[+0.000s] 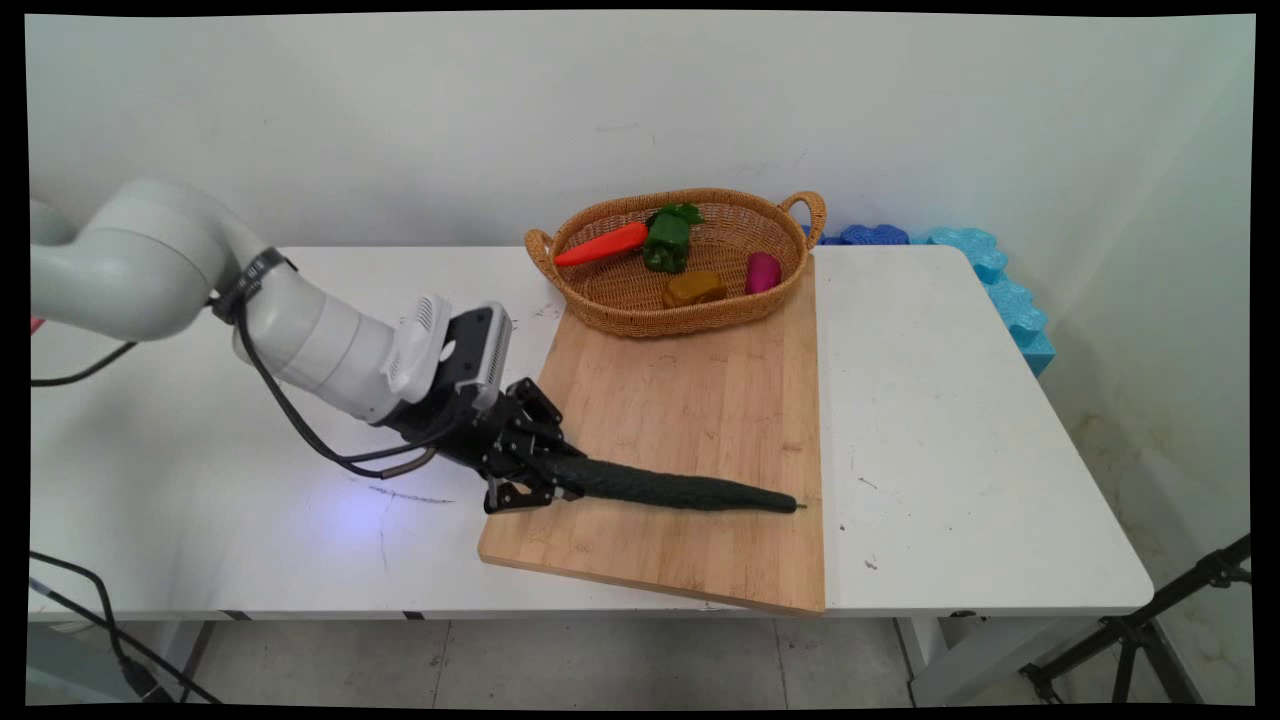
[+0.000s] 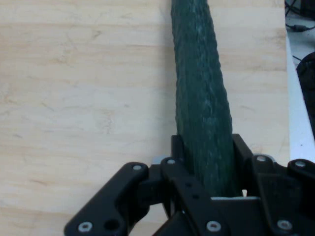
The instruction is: Place the picked object on the cutting board
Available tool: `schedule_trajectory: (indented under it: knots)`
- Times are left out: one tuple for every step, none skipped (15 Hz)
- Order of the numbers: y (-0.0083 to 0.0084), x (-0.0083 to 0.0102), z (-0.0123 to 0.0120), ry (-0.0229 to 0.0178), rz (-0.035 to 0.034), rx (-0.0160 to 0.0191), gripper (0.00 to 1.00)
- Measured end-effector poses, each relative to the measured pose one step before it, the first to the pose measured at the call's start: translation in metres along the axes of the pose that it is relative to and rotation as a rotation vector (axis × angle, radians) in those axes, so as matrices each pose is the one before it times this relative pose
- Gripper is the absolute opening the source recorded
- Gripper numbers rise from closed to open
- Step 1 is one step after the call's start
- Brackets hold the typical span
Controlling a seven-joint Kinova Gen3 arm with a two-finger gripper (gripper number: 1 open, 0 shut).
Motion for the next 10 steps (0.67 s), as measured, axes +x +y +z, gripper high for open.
schedule_trajectory:
  knots:
    - [-0.00076,-0.00354,0.00425,-0.00121,0.00115,-0.00221,0.00]
    - [-0.00086,-0.00392,0.00462,-0.00181,0.00203,-0.00274,0.00]
    - [-0.00077,-0.00355,0.00432,-0.00163,0.00255,-0.00308,0.00]
    - [-0.00068,-0.00281,0.00356,-0.00191,0.00159,-0.00270,0.00]
    - [-0.00069,-0.00308,0.00375,-0.00238,0.00149,-0.00300,0.00]
    - [-0.00059,-0.00274,0.00331,-0.00250,0.00128,-0.00334,1.00]
    - [-0.00046,-0.00214,0.00237,-0.00225,0.00080,-0.00240,1.00]
    - [-0.00039,-0.00233,0.00238,-0.00239,0.00059,-0.00262,1.00]
    - [-0.00049,-0.00188,0.00194,-0.00232,0.00066,-0.00269,1.00]
    - [-0.00039,-0.00126,0.00112,-0.00126,0.00112,-0.00157,1.00]
